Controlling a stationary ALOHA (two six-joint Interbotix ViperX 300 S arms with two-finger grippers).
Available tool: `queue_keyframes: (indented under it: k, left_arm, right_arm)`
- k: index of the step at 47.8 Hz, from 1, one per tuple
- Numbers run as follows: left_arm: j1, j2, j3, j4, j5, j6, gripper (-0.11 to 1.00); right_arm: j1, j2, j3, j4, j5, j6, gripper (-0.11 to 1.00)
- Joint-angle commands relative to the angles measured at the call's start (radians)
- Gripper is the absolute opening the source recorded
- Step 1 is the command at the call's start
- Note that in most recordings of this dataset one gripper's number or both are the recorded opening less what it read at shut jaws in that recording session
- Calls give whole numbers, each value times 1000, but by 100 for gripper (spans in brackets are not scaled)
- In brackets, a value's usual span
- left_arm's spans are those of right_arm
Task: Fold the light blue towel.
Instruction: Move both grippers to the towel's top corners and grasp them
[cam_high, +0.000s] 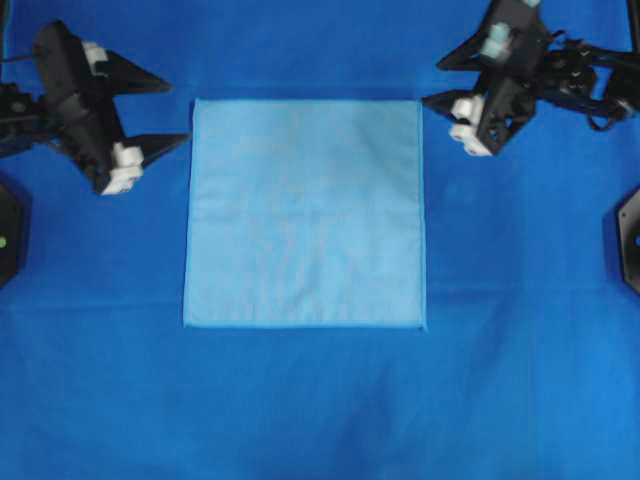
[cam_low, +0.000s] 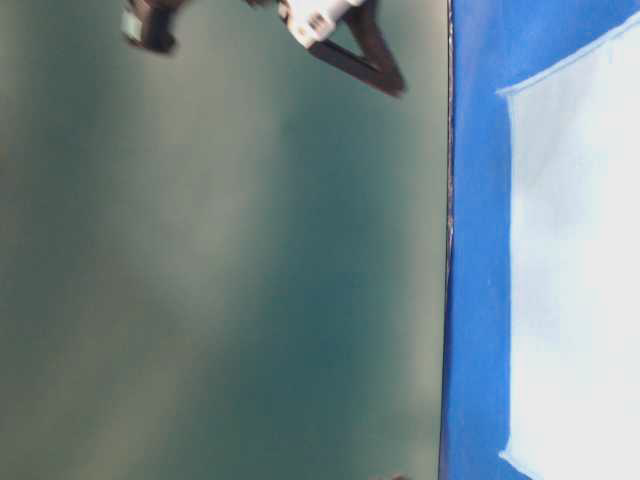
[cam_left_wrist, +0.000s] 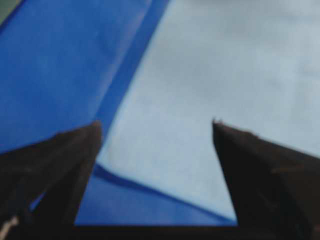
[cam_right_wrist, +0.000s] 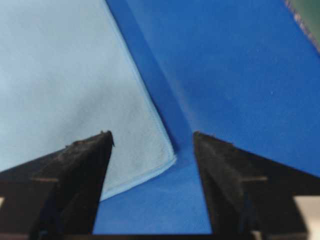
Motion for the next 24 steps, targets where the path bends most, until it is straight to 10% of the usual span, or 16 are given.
queue_keyframes:
  k: [1,24]
  left_arm:
    - [28,67,-32,0,-37,8,87]
    - [114,434,-155,0,-107,58,85]
  right_arm:
    - [-15,64,-48,-14,0,-2,62]
    - [-48,287,-117,-34,-12,-2,59]
